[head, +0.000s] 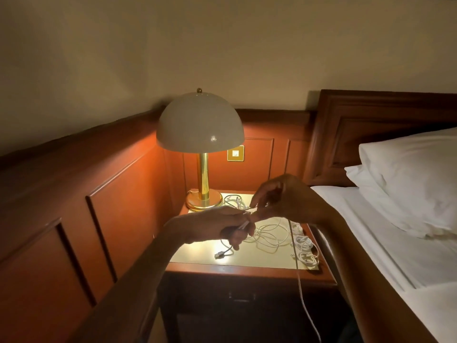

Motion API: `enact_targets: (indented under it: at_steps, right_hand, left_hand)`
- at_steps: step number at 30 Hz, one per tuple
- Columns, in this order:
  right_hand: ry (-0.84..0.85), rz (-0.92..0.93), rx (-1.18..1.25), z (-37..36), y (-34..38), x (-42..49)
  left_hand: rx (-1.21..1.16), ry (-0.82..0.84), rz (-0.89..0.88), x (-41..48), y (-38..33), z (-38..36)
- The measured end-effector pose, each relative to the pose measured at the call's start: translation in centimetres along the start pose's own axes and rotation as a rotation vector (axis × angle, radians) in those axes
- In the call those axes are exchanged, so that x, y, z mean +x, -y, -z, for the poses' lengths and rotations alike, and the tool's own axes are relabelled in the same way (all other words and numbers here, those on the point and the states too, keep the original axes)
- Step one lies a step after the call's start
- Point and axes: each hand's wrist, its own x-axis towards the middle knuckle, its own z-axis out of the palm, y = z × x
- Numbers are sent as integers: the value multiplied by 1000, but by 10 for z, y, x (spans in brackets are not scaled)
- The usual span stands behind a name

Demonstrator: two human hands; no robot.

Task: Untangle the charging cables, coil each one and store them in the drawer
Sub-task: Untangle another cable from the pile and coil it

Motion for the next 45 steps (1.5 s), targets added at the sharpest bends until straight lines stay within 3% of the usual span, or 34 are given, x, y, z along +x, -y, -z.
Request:
enact_targets:
  at_steps: [3, 5, 8, 10, 13, 16, 18, 20, 21, 23, 25, 28, 30, 32, 33, 34, 36, 39, 41, 42, 43, 45]
  right_hand:
    - [-91, -25, 344, -11, -9, -5]
    - [-172, -120, 557, -32, -18, -9]
    - [-254, -296, 691, -72, -26, -22]
    - [-231, -333, 621, -93, -21, -33]
    - [-114, -323, 329, -104, -13, -38]
    - [6, -311, -126, -94, -9, -31]
    - [-3, -295, -391, -77, -3, -23]
    - [-17, -251, -516, -51, 3, -12]
    - [14, -227, -535, -34, 6, -6]
    - [132, -187, -477, -2, 14, 5]
    - [174, -143, -258, 17, 18, 11]
    - [12, -184, 235, 4, 12, 8]
    - [-97, -250, 503, -26, 8, -1]
    - [-160, -335, 574, -62, 7, -14]
    - [-161, -366, 553, -78, 8, -21]
    - [-145, -376, 507, -91, 8, -28]
    - [-90, -335, 298, -104, 8, -39]
    - [-57, -214, -179, -86, 5, -35]
    - [-31, -177, -348, -58, 5, -21]
    - [24, -159, -383, -43, 3, -12]
    - [98, -125, -388, -28, 3, -3]
    - [174, -39, -310, -5, -2, 11]
  left_hand:
    - [-330, 109, -143, -10, 8, -2]
    - [-552, 67, -276, -11, 8, -9]
    - [-977, -310, -448, -3, 6, -22]
    - [-1076, -576, -513, 5, 10, -23]
    - [-910, -842, -538, 23, 29, -22]
    - [-343, -1146, -450, 33, 49, -17]
    - [126, -1079, -430, 33, 58, -12]
    - [459, -800, -349, 28, 59, -10]
    - [507, -647, -305, 25, 60, -8]
    - [283, -392, -242, 14, 53, -9]
    - [-150, -165, -250, -1, 43, -8]
    - [-486, 9, -382, -17, 27, -11]
    - [-769, -90, -523, -20, 14, -19]
    - [-1235, -313, -609, -15, 5, -21]
    - [-1346, -458, -658, -11, 5, -17]
    - [-1327, -596, -687, -7, 5, -14]
    - [-968, -821, -658, 3, 11, -11]
    - [31, -1089, -491, 11, 39, -8]
    - [523, -908, -411, 12, 54, -8]
    - [584, -759, -378, 12, 58, -8]
    - [536, -628, -357, 10, 61, -8]
    - [195, -460, -305, 4, 58, -8]
